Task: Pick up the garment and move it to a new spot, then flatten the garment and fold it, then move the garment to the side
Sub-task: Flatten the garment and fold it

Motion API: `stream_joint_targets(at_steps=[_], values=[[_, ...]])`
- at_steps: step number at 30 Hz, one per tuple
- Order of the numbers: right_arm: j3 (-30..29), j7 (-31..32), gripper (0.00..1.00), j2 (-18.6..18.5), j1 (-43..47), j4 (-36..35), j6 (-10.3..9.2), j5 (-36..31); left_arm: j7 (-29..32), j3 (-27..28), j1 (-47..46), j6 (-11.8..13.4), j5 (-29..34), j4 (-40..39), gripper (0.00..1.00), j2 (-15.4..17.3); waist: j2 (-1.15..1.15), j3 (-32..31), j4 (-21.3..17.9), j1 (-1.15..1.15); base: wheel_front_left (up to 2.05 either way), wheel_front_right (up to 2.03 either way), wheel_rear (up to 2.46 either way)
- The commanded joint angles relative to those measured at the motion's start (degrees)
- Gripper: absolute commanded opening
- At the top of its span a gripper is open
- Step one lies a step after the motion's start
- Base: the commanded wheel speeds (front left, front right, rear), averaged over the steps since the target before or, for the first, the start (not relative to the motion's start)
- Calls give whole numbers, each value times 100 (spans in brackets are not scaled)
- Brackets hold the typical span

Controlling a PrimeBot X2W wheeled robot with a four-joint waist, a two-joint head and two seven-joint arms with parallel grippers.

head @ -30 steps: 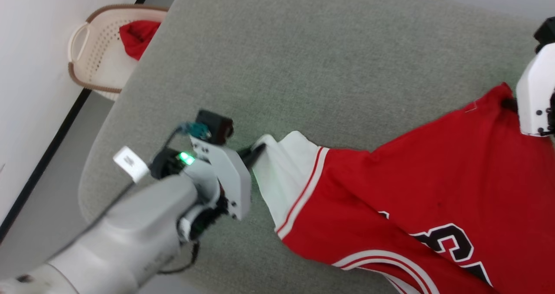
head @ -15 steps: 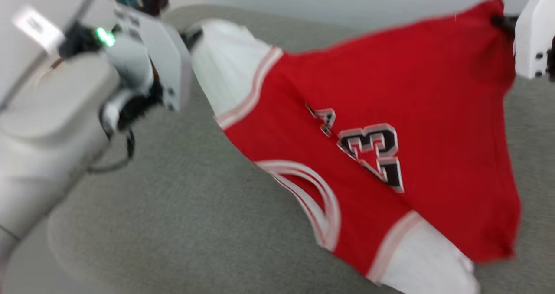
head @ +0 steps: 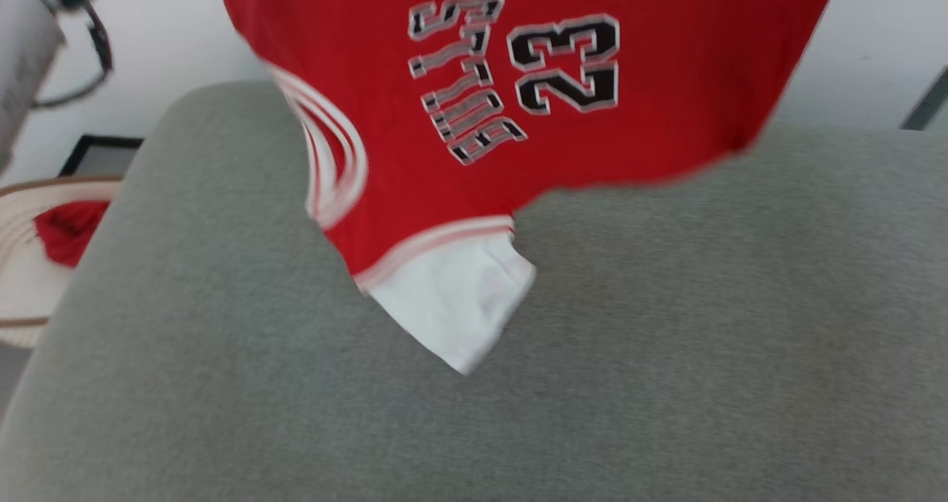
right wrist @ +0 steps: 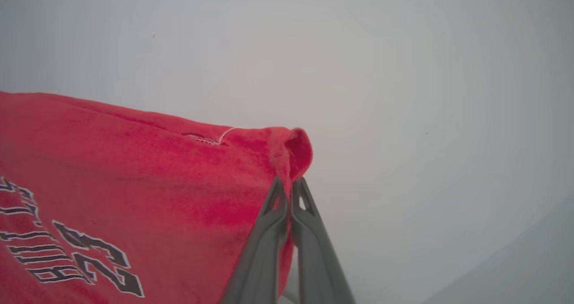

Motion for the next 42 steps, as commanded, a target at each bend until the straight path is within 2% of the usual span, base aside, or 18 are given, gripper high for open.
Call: stream_joint_targets(at_steps=[1, 9, 15, 20, 27, 30, 32, 35, 38, 42], values=[[-38, -195, 0, 78, -133, 126, -5, -102, -121, 0, -179, -67, 95, 190, 0, -50, 0, -135, -351, 0, 0, 0, 0], [-65, -843, 0, 290, -632, 668, -5, -281, -571, 10, -873, -301, 302, 1000, 0, -310, 0, 144, -652, 0, 0, 0, 0], [-75, -1084, 0, 255, -983, 805, -5, -317, -847, -12, -1384, -372, 430, 1252, 0, -388, 0, 659, -769, 0, 0, 0, 0], [-211, -1554, 0, 289, -1425, 1061, -5, -485, -1227, -126, -2024, -405, 766, 1451, 0, -402, 0, 1465, -902, 0, 0, 0, 0], [-617, -2725, 0, 441, -2034, 1788, -5, -1117, -1963, -267, -2948, -340, 1303, 1719, 0, -575, 0, 2450, -982, 0, 0, 0, 0], [-913, -2836, 0, 383, -2314, 1893, -5, -1515, -2224, -247, -3325, -314, 1375, 1825, 0, -727, 0, 2841, -910, 0, 0, 0, 0], [-1297, -2842, 0, 225, -2444, 1527, -5, -1918, -2393, -247, -3563, -293, 1439, 1867, 0, -825, 0, 3109, -846, 0, 0, 0, 0], [-2063, -2835, 0, 105, -2148, 996, -5, -2596, -2616, -216, -3788, -244, 1495, 1892, 0, -944, 0, 3466, -737, 0, 0, 0, 0], [-2760, -2836, 0, 223, -1816, 593, -5, -3288, -2746, -119, -3825, -212, 1466, 1890, 0, -997, 0, 3760, -660, 0, 0, 0, 0], [-3454, -2837, 0, 529, -1305, 442, -5, -3955, -2788, -36, -3477, -253, 1403, 1902, 0, -1071, 0, 4080, -576, 0, 0, 0, 0]])
